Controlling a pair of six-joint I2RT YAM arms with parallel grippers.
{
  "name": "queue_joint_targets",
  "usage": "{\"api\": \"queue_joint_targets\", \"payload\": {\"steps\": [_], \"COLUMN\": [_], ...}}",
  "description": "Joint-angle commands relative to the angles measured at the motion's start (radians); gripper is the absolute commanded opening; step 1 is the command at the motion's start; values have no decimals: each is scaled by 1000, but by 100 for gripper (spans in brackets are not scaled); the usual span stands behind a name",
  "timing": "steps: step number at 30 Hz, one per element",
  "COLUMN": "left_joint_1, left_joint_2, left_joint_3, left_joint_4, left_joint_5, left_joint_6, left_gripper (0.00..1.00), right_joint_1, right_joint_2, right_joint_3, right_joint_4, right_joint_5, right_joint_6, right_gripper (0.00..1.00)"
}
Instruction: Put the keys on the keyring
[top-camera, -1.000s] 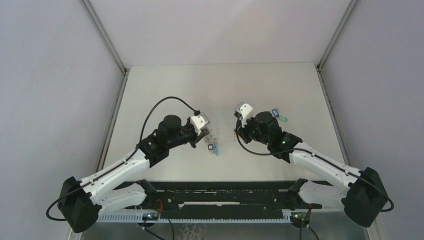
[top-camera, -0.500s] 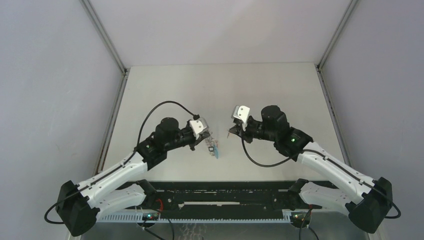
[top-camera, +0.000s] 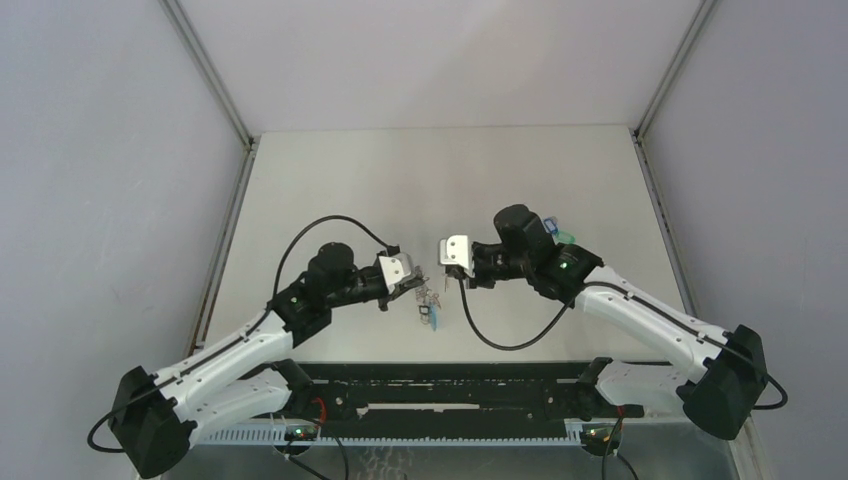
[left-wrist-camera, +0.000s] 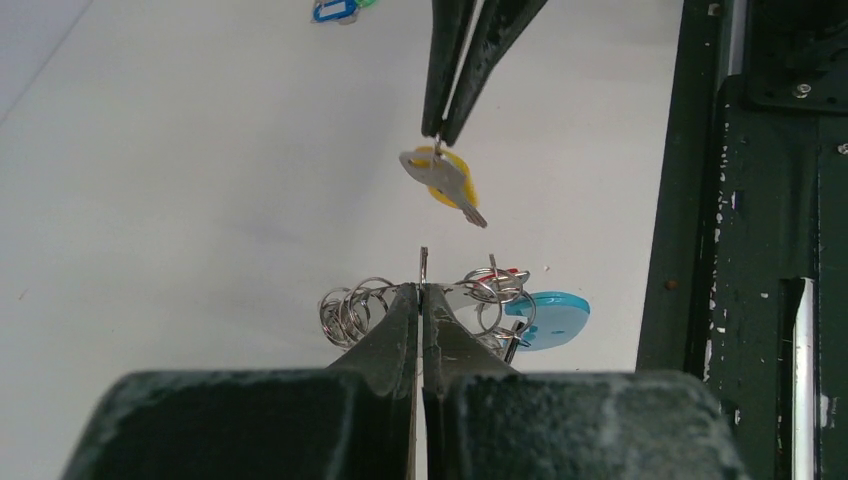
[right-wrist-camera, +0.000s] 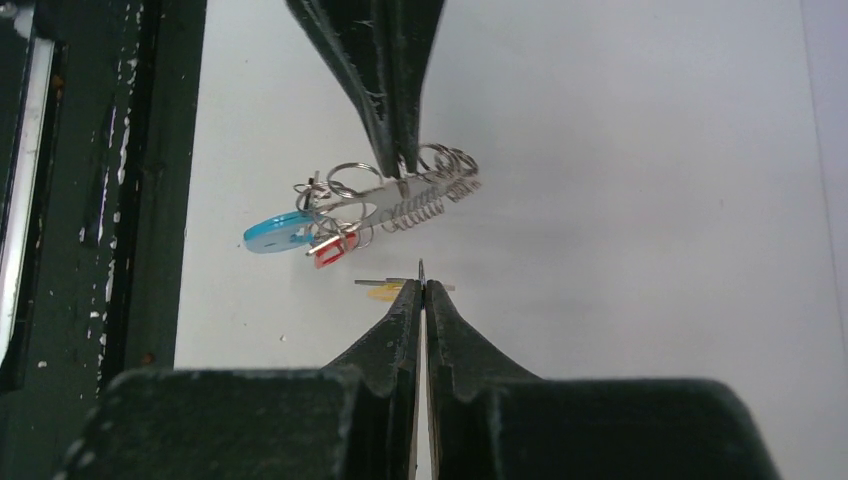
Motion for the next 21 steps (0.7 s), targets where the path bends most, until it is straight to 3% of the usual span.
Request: {"api": "queue_joint_targets", "payload": {"steps": [1, 7, 21], "left_joint_1": [-3, 7, 17], "left_joint_2": [29, 70, 75], "left_joint_3": [21, 49, 53], "left_joint_4": [59, 42, 57], "left_joint_5": [52, 83, 89], "left_joint_6": [31, 19, -1], "left_gripper": [0, 0, 0], "right_joint_1": [35, 76, 104], "right_joint_2": [4, -35, -11], "right_joint_3": [36, -24, -28], "right_joint_4": [-5, 82, 79], "right_joint_5": [1, 63, 94], "right_joint_6": [-100, -121, -117], "right_gripper": [0, 0, 0]}}
